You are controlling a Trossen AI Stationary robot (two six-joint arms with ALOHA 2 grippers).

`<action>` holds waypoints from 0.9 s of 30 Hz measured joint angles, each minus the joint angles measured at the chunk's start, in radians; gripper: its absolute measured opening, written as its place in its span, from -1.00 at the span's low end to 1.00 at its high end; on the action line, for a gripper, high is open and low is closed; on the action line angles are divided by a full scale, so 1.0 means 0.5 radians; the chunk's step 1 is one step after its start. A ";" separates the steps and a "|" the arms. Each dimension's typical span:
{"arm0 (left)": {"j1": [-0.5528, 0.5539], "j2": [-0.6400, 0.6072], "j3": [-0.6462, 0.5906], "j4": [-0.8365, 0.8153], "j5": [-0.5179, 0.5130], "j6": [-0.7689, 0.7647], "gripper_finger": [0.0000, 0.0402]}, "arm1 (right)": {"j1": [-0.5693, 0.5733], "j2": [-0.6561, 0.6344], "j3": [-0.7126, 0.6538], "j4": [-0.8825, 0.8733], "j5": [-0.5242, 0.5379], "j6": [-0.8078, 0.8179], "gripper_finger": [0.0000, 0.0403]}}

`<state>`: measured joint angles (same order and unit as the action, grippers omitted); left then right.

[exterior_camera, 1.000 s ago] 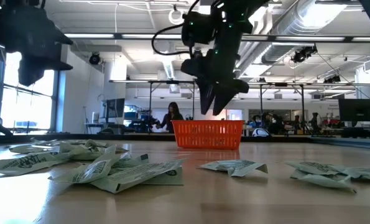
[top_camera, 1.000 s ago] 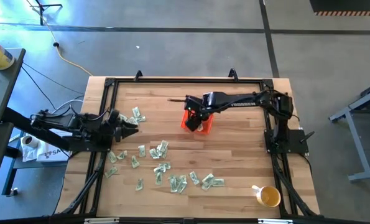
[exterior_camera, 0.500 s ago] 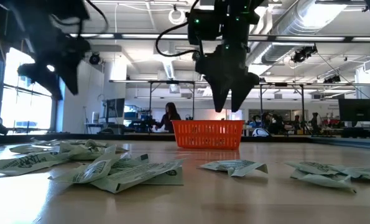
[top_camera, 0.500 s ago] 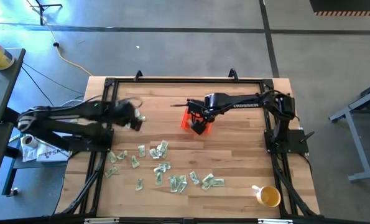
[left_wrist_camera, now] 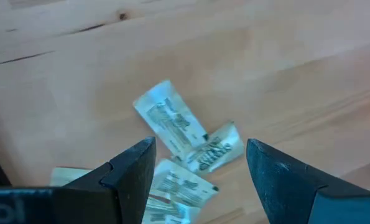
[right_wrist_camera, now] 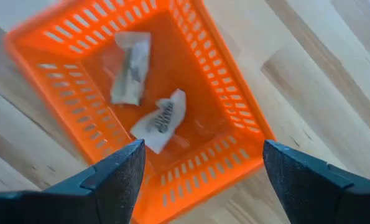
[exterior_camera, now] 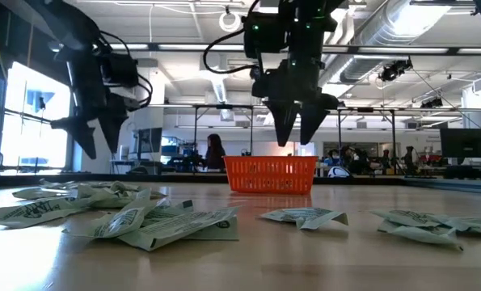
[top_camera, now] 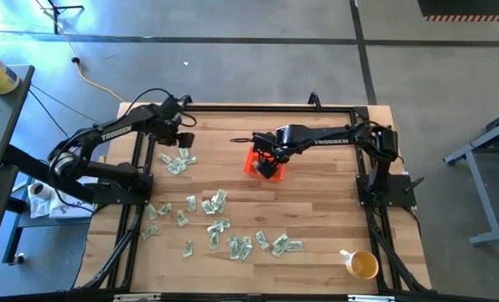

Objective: Pick and place Stevia / Truvia into bins
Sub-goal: Put the green stevia packet into the orange basket

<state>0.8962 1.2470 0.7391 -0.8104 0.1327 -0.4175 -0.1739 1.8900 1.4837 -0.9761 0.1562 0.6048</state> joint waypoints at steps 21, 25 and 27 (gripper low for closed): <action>-0.172 0.610 0.007 0.163 -0.340 0.065 0.13 | 0.000 -0.002 0.000 0.090 -0.002 -0.005 0.56; -0.172 0.611 0.004 0.198 -0.361 0.095 -0.20 | 0.006 -0.002 0.000 0.078 -0.001 -0.005 0.56; -0.172 0.607 0.006 0.220 -0.376 0.094 -0.38 | 0.028 -0.013 -0.001 0.079 0.047 -0.017 0.56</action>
<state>0.8104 1.5504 0.7419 -0.7005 -0.0553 -0.3703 -0.1601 1.8834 1.4833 -0.9367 0.1798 0.5962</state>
